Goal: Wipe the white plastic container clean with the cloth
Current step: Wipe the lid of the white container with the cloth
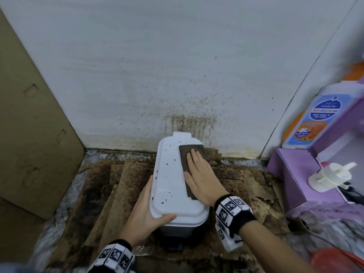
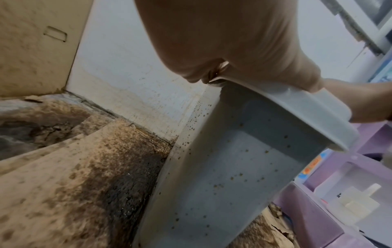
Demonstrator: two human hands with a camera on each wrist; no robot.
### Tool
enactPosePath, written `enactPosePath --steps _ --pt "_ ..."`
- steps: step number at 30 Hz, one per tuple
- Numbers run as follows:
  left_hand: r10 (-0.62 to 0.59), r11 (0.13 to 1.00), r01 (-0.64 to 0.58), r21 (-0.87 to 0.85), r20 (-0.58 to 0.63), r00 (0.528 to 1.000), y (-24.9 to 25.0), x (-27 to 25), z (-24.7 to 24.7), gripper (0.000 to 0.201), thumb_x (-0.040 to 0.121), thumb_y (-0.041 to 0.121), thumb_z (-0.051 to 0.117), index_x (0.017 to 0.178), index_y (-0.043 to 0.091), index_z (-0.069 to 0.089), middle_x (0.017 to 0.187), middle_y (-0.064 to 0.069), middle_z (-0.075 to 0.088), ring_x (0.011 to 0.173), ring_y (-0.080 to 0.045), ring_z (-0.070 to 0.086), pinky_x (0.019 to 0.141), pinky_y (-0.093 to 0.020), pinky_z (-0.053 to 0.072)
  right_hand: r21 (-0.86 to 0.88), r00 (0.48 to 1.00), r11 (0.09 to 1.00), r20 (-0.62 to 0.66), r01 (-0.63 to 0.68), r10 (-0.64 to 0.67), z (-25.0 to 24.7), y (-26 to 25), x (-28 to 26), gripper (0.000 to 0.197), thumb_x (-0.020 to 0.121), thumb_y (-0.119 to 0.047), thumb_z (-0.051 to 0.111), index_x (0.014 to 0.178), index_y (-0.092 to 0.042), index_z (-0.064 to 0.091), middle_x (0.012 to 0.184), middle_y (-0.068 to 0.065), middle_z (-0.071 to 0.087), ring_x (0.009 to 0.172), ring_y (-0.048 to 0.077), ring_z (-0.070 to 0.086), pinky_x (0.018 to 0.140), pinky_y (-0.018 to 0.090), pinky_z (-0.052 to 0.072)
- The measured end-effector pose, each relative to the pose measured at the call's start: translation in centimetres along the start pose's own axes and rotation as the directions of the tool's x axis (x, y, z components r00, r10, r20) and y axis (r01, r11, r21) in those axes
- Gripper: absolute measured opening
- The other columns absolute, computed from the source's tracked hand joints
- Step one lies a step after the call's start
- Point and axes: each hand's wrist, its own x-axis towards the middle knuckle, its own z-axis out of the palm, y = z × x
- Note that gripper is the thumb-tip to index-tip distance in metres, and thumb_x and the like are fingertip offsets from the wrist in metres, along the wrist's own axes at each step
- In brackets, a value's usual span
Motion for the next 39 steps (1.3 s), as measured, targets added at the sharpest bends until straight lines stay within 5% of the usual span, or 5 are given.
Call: enactPosePath --steps 16,24,30,35,39 --pt "0.002 0.999 -0.001 -0.045 0.024 1.0 0.1 0.0 0.6 0.126 0.072 0.061 0.087 0.159 0.053 -0.004 0.167 0.029 0.014 0.155 0.0 0.02 0.124 -0.051 0.032 -0.037 0.994 0.998 -0.101 -0.051 0.047 2.9 -3.8 -7.9 0.062 0.107 -0.043 0.011 0.16 -0.02 -0.011 0.166 -0.008 -0.021 0.152 0.007 -0.022 0.125 0.034 -0.006" --pt "-0.002 0.997 0.005 -0.075 0.046 0.999 0.2 0.1 0.3 0.125 0.074 0.06 0.086 0.157 0.057 -0.006 0.167 0.033 0.007 0.156 0.0 0.016 0.124 -0.053 0.03 -0.071 1.0 0.997 0.009 0.008 -0.007 -0.5 -0.3 0.0 0.064 0.109 -0.045 0.017 0.16 -0.016 -0.009 0.167 0.0 -0.02 0.153 0.012 -0.02 0.123 0.029 -0.01" --pt "-0.009 0.993 0.015 -0.115 0.058 0.998 0.7 0.1 0.2 0.122 0.075 0.059 0.086 0.156 0.06 -0.005 0.165 0.036 0.01 0.154 0.003 0.019 0.123 -0.054 0.032 -0.16 0.998 0.986 0.062 0.041 -0.031 -2.2 2.6 7.3 0.065 0.108 -0.045 0.013 0.16 -0.011 -0.006 0.169 0.007 -0.012 0.156 0.022 -0.01 0.127 0.04 0.002" --pt "-0.012 0.994 0.019 -0.104 0.061 0.998 0.9 0.0 0.1 0.121 0.076 0.057 0.087 0.157 0.058 -0.004 0.166 0.033 0.012 0.155 0.0 0.02 0.123 -0.055 0.032 -0.172 0.995 0.982 0.074 0.076 -0.064 -1.9 4.7 10.8 0.103 0.085 -0.068 -0.028 0.16 -0.007 0.004 0.169 0.015 0.002 0.156 0.028 0.0 0.125 0.047 0.014" --pt "-0.02 0.995 0.024 -0.095 0.051 0.999 0.9 0.0 0.2 0.122 0.075 0.057 0.087 0.156 0.059 -0.004 0.166 0.031 0.014 0.155 -0.002 0.022 0.122 -0.055 0.033 -0.131 0.999 0.991 0.043 0.029 -0.023 -1.9 3.6 7.6 0.066 0.107 -0.048 0.01 0.161 -0.011 -0.002 0.169 0.008 -0.009 0.156 0.023 -0.009 0.127 0.044 0.007"
